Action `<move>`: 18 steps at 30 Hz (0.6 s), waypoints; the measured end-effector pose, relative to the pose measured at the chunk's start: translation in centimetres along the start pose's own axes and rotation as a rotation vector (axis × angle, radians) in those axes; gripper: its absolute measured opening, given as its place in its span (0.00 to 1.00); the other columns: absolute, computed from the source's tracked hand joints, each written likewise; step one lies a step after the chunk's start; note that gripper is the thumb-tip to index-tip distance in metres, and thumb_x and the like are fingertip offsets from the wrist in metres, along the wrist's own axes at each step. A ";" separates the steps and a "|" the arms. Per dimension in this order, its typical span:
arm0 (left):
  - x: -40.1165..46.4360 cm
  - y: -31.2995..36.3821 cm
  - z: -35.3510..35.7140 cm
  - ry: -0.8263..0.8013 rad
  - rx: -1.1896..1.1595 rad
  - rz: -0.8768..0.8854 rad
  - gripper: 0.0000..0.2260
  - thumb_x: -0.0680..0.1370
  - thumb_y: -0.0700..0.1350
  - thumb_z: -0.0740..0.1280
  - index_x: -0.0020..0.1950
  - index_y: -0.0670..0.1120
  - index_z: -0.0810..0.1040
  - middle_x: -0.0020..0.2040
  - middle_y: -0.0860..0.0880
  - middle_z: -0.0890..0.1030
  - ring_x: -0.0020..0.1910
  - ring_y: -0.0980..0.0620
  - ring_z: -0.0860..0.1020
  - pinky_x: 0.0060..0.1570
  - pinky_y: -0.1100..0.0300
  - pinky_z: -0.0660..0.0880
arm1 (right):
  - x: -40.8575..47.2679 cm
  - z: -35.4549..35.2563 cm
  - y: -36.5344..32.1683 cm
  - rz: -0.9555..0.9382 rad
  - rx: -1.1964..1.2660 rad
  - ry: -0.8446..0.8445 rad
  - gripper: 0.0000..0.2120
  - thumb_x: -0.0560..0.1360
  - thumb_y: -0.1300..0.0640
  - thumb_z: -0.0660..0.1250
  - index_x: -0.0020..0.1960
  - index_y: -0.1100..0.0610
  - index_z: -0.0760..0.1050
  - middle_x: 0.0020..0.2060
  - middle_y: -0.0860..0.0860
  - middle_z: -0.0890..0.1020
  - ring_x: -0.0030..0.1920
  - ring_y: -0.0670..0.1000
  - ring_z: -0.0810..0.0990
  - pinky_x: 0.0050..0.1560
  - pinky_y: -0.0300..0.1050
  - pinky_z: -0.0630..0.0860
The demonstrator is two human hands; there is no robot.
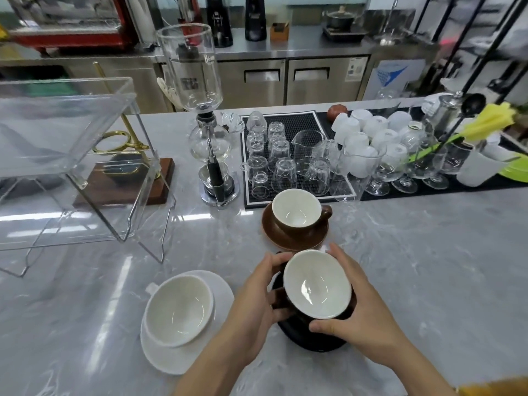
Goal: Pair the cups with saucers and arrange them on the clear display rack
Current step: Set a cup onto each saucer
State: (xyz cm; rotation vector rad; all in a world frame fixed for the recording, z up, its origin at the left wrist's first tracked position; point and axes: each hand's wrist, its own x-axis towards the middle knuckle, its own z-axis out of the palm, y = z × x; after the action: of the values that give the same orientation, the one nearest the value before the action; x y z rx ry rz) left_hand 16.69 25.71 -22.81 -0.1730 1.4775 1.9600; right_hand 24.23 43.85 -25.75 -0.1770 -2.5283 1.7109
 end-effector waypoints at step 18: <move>1.2 -1.9 -0.4 0.016 -0.046 -0.113 0.19 0.84 0.57 0.55 0.55 0.57 0.86 0.59 0.57 0.86 0.63 0.48 0.81 0.65 0.45 0.76 | 0.1 0.2 1.2 0.091 -0.076 -0.029 0.60 0.51 0.49 0.84 0.75 0.33 0.56 0.68 0.24 0.63 0.69 0.26 0.61 0.62 0.28 0.64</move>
State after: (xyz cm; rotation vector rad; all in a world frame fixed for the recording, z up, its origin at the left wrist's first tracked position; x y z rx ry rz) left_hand 16.73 26.16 -25.01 -0.2872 1.4029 1.9068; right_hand 24.15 44.08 -26.92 -0.2781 -2.6469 1.6608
